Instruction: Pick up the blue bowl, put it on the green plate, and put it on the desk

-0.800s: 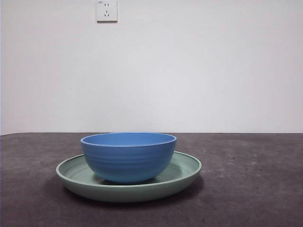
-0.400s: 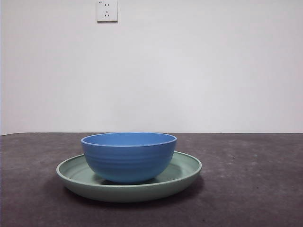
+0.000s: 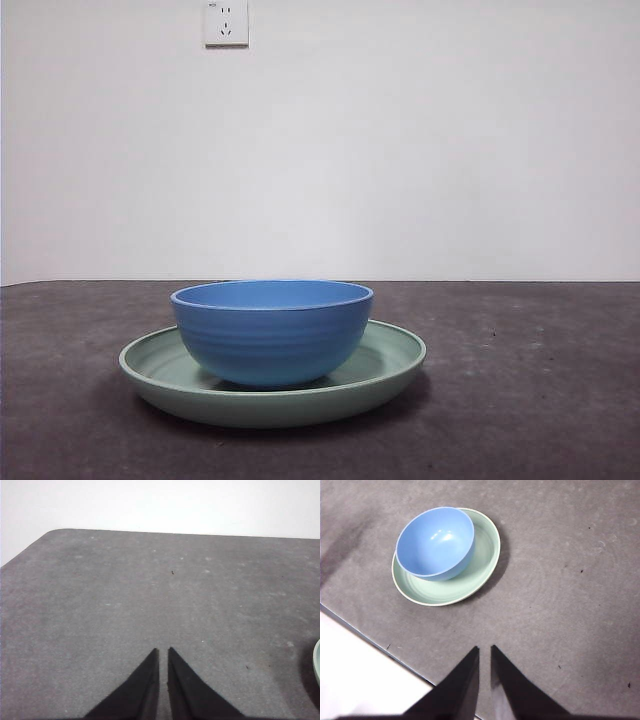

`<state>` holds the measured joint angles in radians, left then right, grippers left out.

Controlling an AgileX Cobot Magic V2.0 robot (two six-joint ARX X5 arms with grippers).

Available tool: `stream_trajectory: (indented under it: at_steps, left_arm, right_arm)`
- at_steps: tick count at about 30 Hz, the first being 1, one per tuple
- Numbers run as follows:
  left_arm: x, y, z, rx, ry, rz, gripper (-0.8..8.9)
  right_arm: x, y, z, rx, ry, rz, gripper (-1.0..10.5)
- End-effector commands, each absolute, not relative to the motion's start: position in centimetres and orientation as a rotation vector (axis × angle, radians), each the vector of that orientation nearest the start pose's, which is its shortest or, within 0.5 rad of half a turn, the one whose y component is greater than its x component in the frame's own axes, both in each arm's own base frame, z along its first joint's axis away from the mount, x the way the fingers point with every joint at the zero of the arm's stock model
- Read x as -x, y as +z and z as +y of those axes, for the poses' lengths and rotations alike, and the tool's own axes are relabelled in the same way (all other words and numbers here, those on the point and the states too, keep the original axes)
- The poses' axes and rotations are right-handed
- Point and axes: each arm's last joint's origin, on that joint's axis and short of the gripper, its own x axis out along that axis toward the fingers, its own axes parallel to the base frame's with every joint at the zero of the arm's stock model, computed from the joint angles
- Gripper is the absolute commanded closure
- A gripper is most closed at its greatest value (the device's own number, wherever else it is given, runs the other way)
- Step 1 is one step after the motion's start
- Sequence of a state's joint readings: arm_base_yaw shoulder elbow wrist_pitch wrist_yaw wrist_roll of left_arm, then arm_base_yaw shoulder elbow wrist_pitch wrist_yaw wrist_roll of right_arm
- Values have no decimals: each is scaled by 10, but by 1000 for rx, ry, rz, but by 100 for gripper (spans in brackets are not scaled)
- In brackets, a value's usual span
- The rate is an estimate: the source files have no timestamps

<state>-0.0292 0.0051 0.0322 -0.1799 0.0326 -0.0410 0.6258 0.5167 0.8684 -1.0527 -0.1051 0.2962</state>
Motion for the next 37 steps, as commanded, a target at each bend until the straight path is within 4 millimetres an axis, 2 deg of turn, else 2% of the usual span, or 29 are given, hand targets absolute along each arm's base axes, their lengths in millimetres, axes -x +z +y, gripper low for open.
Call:
stream_trajectory:
  at_steps: [1,10,13,16,20,26,30,37]
  left_arm:
    - [-96,149,-4,42,-59,179,786]
    - [-96,149,-4,42,-59,179,786]
    - [-96,149,-4,42,-59,179,785]
    - [-96,149,-4,42,-59,179,785]
    - [-96,149,-4,42,-59,179,785]
    - [-96,149,-4,42,-59,179,786]
    - [-96,149,-4,42,-59,179,786]
    - [-96,149,-4,42,-59,179,786]
  right_arm:
    - [-58,316,46,-99,595,773,914]
    - [-55,317,42,-71,591,730,914]
    - [-56,317,36,-59,559,600,913]
    - [-62,312,31,-56,498,398,914]
    - [-76,280,24,4,362,162,913]
    - [-90,222,11,-6,138,-2,913]
    - [-92,196,5,-6,72,33,914]
    - [-98,159,5,-6,61,124,913]
